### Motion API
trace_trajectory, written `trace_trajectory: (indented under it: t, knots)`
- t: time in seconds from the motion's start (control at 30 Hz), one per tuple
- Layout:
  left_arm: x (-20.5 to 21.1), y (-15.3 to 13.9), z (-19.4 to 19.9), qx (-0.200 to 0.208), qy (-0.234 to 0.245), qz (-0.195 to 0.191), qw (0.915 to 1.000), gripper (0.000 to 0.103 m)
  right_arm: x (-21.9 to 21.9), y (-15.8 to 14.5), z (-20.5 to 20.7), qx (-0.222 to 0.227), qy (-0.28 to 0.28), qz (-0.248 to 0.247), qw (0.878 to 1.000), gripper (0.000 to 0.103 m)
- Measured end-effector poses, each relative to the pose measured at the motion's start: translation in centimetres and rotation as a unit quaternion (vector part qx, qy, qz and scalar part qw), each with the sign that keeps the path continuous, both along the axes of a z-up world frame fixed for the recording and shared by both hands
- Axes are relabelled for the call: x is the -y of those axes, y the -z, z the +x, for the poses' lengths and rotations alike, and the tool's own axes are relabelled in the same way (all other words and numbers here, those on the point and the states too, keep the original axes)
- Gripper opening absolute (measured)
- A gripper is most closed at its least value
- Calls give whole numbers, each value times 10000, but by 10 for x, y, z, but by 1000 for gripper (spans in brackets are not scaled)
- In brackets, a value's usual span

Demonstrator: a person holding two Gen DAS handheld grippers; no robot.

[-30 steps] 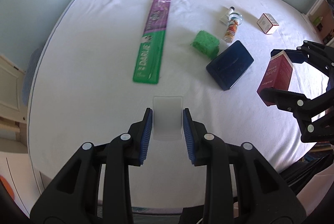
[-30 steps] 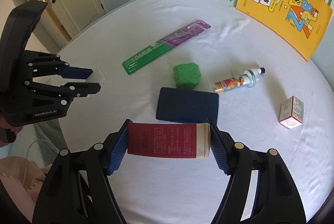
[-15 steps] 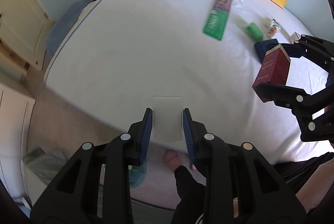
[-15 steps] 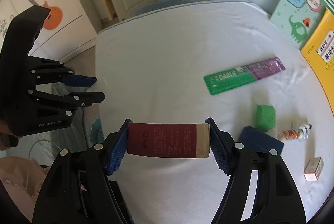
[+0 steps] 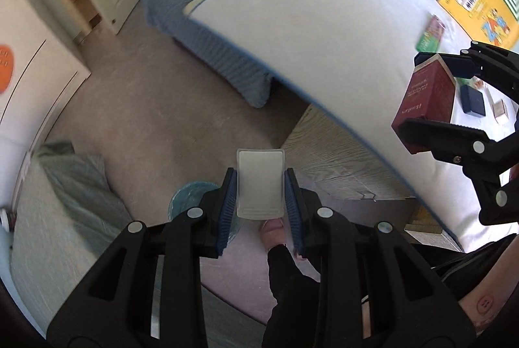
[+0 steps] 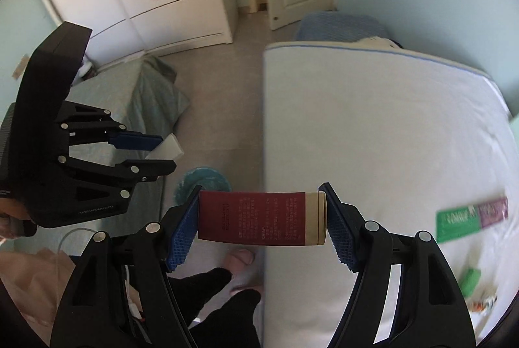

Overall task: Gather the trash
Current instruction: 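Carry both items over the teal wastebasket and open both grippers, then return both grippers from the wastebasket to the bed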

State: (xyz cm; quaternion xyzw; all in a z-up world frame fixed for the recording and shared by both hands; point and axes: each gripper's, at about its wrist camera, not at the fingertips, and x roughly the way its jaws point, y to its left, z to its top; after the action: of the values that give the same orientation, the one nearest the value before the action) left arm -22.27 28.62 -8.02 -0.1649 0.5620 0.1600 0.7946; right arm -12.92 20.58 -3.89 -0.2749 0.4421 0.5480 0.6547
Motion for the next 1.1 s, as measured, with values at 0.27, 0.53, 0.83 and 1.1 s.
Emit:
trace_trajectory:
  t: [0.27,0.53,0.83,1.1]
  knots:
    - [-29,12,-57,-109,-845,-131,9963,27,-58,6,-34,-185,-847,-67,9962,71]
    - [-45,20,-113,-207,-1668,-241,9855,27,-97,14,-79,-326,-1755,-190,9838,71]
    - [-56,28,-162,-256,-2381,-403,9701,27,-122,21,-120,-492,-2375,-277,9697,71]
    - [-69,37,-184,-297,-2677,-356,9624,63,-143,24,-139,-530,-2350,-212,9703,88]
